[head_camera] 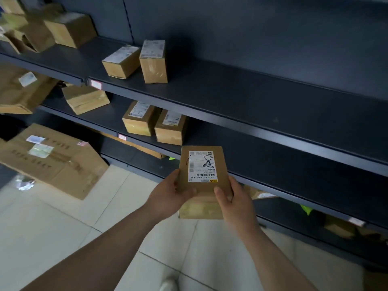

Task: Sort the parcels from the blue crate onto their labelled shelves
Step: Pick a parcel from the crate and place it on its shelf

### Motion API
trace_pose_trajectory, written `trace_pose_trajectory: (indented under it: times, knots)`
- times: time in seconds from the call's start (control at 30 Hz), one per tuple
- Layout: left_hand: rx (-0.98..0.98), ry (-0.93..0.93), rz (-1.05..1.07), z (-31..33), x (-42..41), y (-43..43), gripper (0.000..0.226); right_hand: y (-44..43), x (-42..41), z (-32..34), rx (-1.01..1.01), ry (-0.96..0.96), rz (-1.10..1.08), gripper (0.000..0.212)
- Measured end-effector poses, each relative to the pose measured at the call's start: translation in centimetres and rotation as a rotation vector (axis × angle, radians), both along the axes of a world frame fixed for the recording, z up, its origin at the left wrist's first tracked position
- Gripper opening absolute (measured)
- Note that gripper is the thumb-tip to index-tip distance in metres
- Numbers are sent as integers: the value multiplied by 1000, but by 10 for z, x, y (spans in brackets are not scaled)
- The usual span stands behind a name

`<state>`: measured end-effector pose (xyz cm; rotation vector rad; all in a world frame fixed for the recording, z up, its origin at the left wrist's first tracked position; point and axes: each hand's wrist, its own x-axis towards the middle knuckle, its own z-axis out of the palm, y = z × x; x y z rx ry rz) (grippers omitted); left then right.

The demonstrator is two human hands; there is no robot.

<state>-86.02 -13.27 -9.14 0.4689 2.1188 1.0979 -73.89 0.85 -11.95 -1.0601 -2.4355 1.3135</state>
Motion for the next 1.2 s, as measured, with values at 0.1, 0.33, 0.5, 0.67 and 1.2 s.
trace_pose_trajectory:
  times: [0.1,0.33,0.5,0.67,1.2]
  knots:
    - [31,-12,-59,-33,-43,18,58,15,-36,-30,11,19,-19,45]
    - [119,-82,-53,-104,-103,77,76,71,-93,-101,16,34,-50,52]
    - [128,-70,-79,-141,-133,115,83,113,-125,-140,61,74,-44,42]
    - [143,-17,-77,-166,-154,146,82,143,-152,-170,97,101,-37,39]
    - [80,174,-30,-227,-189,196,84,189,-197,-202,172,-38,43,44]
